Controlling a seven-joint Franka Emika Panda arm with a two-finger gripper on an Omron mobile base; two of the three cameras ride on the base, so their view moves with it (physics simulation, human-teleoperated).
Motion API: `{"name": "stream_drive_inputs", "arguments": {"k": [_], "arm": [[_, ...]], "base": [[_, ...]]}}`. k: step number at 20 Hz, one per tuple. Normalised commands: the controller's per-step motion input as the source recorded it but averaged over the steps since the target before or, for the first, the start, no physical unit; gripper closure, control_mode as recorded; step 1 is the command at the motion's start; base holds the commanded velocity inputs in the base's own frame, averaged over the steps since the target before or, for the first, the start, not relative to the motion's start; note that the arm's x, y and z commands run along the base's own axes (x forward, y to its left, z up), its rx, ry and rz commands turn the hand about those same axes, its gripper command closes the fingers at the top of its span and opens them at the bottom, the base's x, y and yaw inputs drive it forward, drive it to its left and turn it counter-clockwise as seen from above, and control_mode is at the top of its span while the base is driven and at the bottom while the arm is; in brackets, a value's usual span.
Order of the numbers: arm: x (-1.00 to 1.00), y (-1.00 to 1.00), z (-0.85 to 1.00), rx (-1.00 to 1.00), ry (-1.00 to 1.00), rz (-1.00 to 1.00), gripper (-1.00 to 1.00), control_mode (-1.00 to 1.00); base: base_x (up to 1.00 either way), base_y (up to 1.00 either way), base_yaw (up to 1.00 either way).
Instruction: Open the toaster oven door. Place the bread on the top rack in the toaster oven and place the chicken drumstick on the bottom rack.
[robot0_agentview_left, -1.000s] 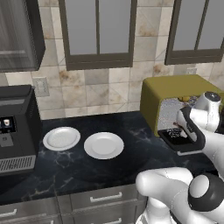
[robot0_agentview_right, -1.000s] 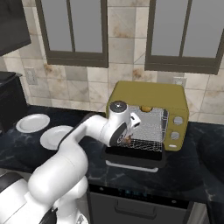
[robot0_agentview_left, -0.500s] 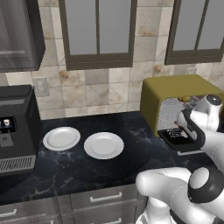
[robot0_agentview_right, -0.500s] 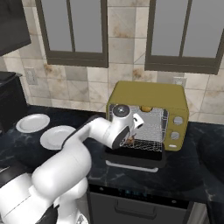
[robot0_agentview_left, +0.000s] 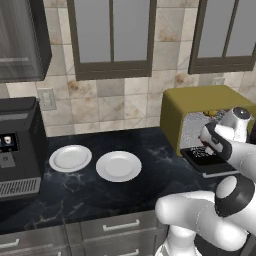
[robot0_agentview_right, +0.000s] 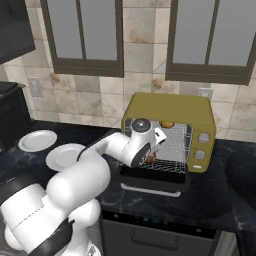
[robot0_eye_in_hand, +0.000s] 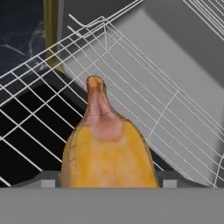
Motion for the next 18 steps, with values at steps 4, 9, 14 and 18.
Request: {"name": "stream_drive_inputs", "arguments": {"k": [4,9,14,18], "arm": [[0.22,0.0,0.0,0.0,0.0,0.0,-1.0,-1.0],[0.07,-0.02,0.0,0.0,-0.01,0.0,-1.0,-1.0],[-0.07,-0.01,0.07,0.0,-0.01,0.0,-1.0,-1.0],[-0.6,-0.03,0.49,0.0,0.0,-0.03,-1.0,-1.0]], "base": [[0.0,0.0,0.0],[0.0,0.0,0.0],[0.0,0.0,0.0],[0.0,0.0,0.0]]}}
